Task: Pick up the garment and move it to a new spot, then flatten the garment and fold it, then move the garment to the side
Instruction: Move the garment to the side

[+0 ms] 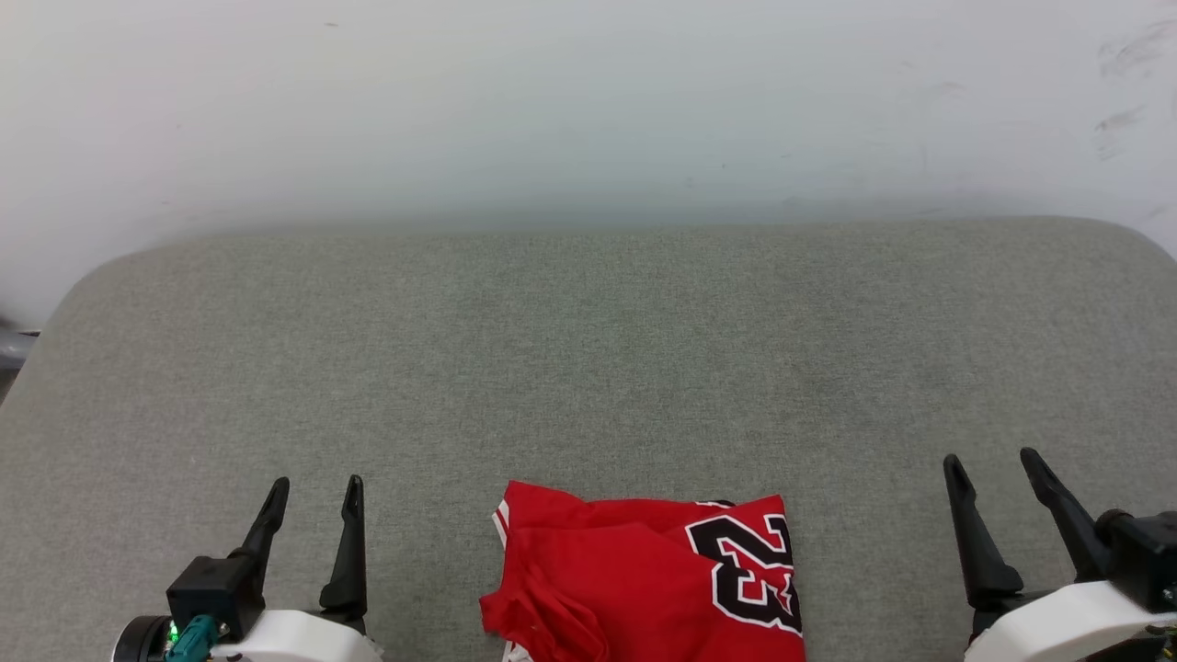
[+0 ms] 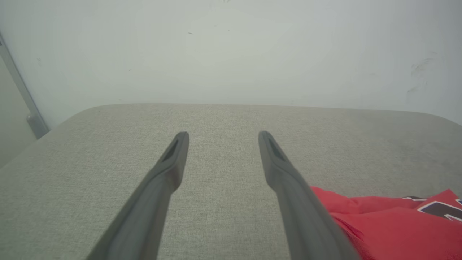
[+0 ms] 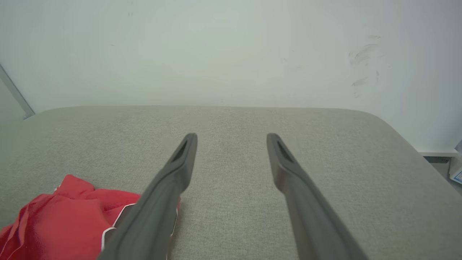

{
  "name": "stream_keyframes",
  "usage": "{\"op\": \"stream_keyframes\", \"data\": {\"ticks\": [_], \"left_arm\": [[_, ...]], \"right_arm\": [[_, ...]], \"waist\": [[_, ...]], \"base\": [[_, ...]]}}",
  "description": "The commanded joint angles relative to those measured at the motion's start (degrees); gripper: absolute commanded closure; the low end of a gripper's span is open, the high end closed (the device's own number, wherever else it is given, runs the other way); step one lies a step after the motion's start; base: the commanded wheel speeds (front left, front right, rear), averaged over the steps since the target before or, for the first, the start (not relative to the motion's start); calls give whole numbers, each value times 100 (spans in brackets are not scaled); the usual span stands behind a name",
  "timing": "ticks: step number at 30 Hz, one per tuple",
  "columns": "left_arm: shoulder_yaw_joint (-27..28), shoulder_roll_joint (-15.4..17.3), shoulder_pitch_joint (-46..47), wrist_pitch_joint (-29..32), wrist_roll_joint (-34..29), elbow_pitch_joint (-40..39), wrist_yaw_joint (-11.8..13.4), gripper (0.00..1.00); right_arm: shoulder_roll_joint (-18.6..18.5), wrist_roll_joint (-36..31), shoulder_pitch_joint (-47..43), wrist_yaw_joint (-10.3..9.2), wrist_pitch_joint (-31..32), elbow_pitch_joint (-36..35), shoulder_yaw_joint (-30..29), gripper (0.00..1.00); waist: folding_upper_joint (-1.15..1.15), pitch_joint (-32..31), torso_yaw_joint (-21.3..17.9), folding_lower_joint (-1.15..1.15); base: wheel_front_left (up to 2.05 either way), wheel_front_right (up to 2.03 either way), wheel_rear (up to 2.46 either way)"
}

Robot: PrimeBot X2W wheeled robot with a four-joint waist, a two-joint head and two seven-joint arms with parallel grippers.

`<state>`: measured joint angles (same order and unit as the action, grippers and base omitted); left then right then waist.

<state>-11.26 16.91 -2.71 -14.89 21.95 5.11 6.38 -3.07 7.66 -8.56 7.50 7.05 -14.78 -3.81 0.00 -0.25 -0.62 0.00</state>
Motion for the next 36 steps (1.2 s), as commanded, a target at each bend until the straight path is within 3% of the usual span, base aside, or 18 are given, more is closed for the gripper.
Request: {"op": "stream_keyframes", "data": {"ticks": [1,9,20,32,33,34,36], "left_arm": [[2,-29,79,-17,37,-5,10,0],[24,-71,327,-31,-6,-112,-60,0],[109,-247,681,-33,-86,-139,-227,0],[332,-434,825,-35,-235,-65,-443,0],[350,-442,832,-35,-258,-58,-443,0],[350,-442,832,-35,-258,-58,-443,0],[385,-463,841,-35,-286,-45,-469,0]], "right_arm": [[23,52,-91,-3,93,30,-91,0],[-123,878,-50,-3,1076,544,-307,0],[-483,2298,362,-3,2488,1297,802,0],[-521,2978,850,-6,3076,2570,1687,0],[-542,3006,882,-6,3093,2622,1762,55],[-542,3006,882,-6,3093,2622,1762,55],[-528,3089,938,-7,3099,2675,1845,92]], "waist": [[0,30,20,0],[0,412,211,0],[0,972,465,0],[0,1213,574,0],[0,1223,574,0],[0,1223,574,0],[0,1228,564,0]], "base": [[0,0,0],[0,0,0],[0,0,0],[0,0,0],[0,0,0],[0,0,0],[0,0,0]]}}
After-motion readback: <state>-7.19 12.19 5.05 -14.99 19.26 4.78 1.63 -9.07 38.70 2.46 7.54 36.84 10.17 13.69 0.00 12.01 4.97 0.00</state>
